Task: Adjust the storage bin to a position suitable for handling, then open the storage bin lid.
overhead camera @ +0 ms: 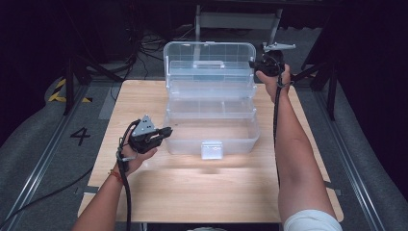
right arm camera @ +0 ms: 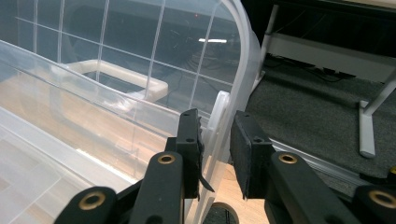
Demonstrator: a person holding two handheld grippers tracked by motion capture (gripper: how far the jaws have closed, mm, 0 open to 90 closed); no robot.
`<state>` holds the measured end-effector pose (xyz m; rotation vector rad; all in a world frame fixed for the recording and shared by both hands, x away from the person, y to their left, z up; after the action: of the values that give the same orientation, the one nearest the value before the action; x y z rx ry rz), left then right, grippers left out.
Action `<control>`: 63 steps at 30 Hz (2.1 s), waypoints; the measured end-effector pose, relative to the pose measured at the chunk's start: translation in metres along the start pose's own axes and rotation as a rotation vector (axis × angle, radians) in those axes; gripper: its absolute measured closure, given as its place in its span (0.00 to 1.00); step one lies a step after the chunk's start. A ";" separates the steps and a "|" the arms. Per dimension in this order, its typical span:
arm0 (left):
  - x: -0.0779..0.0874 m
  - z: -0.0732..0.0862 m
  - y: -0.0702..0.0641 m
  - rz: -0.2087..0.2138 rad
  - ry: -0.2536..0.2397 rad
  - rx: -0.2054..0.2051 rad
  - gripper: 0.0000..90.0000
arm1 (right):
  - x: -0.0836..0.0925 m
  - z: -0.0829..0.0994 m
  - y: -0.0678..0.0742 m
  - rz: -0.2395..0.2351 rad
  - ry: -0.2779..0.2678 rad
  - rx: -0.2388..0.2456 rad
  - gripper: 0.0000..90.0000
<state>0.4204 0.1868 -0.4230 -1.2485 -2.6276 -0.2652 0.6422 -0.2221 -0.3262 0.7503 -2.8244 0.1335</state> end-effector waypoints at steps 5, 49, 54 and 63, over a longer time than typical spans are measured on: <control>0.000 0.000 0.000 -0.002 -0.001 -0.004 0.93 | -0.001 0.001 0.000 0.006 0.003 0.003 0.81; 0.002 -0.001 -0.001 -0.014 0.002 -0.006 0.92 | 0.001 0.018 0.008 0.022 0.079 0.052 0.74; 0.007 -0.004 -0.002 -0.031 0.004 -0.012 0.88 | 0.016 0.011 0.014 0.025 0.068 0.077 0.73; 0.021 -0.005 0.002 -0.065 0.019 -0.026 0.86 | 0.049 0.008 0.017 -0.007 0.054 0.118 0.70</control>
<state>0.4092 0.2021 -0.4119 -1.1644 -2.6601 -0.3215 0.5904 -0.2322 -0.3236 0.7684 -2.7817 0.3163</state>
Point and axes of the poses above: each handheld gripper's, and its own axes: x roughly backward along the jaws, z roughly out of its underside, y roughly to its left, the point moved 2 cm from there along -x, roughly forward along the jaws, and after that the axes turned 13 degrees about -y, right-handed, at the moved point
